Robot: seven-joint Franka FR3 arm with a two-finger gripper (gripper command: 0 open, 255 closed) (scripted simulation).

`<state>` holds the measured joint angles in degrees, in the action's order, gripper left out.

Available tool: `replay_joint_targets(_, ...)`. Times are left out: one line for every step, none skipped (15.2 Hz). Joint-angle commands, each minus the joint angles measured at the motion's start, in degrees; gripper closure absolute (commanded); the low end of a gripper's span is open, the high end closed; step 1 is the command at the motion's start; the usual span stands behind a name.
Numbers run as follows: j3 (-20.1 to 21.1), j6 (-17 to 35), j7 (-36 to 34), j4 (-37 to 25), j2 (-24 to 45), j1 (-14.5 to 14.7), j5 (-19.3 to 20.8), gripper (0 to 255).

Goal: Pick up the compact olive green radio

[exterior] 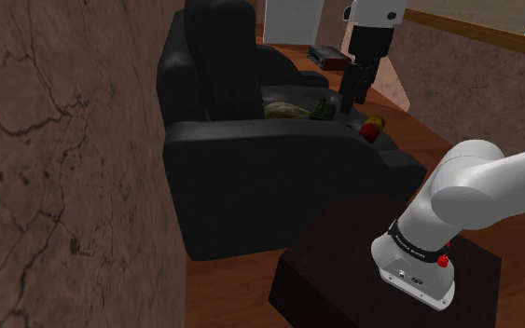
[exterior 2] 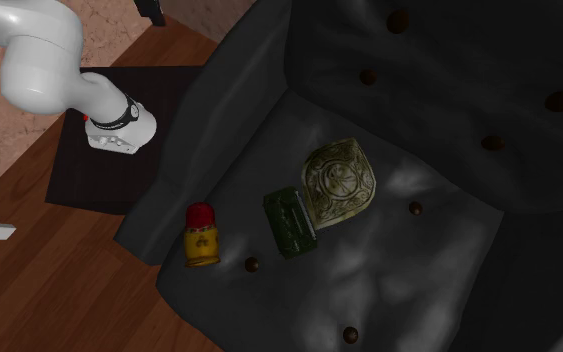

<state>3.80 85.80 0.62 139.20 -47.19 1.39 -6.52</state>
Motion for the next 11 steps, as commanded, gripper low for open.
replay_joint_targets(0.0,0.0,0.0,0.0,0.0,0.0,0.0,0)
replay_joint_targets(-1.1,1.17,1.53,0.46,0.6,-0.38,0.96,0)
replay_joint_targets(-2.19,2.37,3.05,0.84,1.29,-0.76,1.89,0)
replay_joint_targets(-3.29,3.59,4.56,1.15,2.06,-1.14,2.8,0)
replay_joint_targets(-4.38,4.84,6.05,1.38,2.93,-1.52,3.67,0)
replay_joint_targets(-5.48,6.1,7.51,1.53,3.87,-1.87,4.52,0)
replay_joint_targets(-6.56,7.38,8.98,1.6,4.9,-2.23,5.32,0)
replay_joint_targets(-7.64,8.67,10.43,1.6,6.02,-2.57,6.07,0)
replay_joint_targets(-8.72,9.97,11.87,1.51,7.21,-2.9,6.78,0)
replay_joint_targets(-9.79,11.27,13.3,1.34,8.48,-3.21,7.44,0)
replay_joint_targets(-10.84,12.57,14.73,1.09,9.82,-3.5,8.04,0)
